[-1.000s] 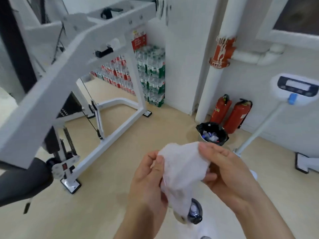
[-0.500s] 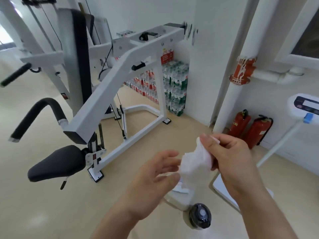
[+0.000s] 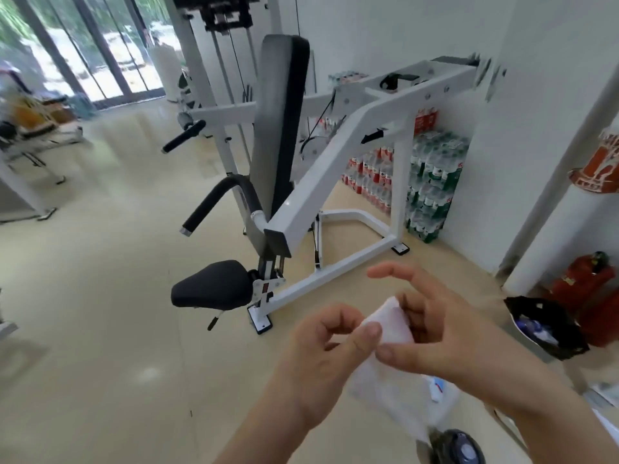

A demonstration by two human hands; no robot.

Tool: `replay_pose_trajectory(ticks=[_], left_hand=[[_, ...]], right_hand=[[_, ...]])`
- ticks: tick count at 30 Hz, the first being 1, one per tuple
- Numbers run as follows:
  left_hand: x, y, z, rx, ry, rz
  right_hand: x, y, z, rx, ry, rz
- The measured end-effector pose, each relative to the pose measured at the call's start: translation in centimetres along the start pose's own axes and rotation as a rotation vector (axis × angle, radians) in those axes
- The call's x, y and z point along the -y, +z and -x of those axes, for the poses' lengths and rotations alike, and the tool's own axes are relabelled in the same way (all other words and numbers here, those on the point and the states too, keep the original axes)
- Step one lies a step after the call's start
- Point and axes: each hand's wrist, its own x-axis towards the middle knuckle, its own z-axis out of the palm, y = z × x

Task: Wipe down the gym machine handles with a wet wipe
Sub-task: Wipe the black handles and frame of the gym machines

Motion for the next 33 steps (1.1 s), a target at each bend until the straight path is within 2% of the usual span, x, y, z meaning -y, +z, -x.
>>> replay_pose_trajectory(ticks=[3,6,9,13,16,21,26,29,33], left_hand=[[-0.2,-5.1,0.2,-0.036,0.015,0.077],[0.4,-11.8,0.4,-0.082,0.016,0.139],[1.2,-19.4,0.1,-0.101,-0.004,0.230],[2.3,-27.7,-0.4,-0.141,0.060,0.256],[2.6,-32.3,-1.4,-0.149,0.091,0.041],[4.2,-37.0,-4.9,-0.189,-0.002,-0.345],[6.6,-39.5,-10.6,-0.220,0.123,-0.649],[7.6,-41.1,-14.8,-0.176,0.196,-0.815],[8.5,-43.0,-20.3,0.061,0.203,-0.905]], right_hand=[[1.1,3.3,-3.2,0.053,-0.041,0.162],[1.3,8.2,-7.2,-0.006,-0.071,0.274],[1.3,13.5,-11.3,-0.114,-0.135,0.193],[1.3,19.6,-16.7,-0.171,-0.114,0.048],[1.4,23.0,-20.4,-0.188,-0.017,-0.179],[1.1,26.0,-26.4,-0.257,0.058,-0.409],[-1.8,26.6,-32.9,-0.464,0.165,-0.621],[-3.5,26.3,-37.0,-0.622,0.175,-0.602],[-4.5,25.9,-41.4,-0.774,0.116,-0.411]])
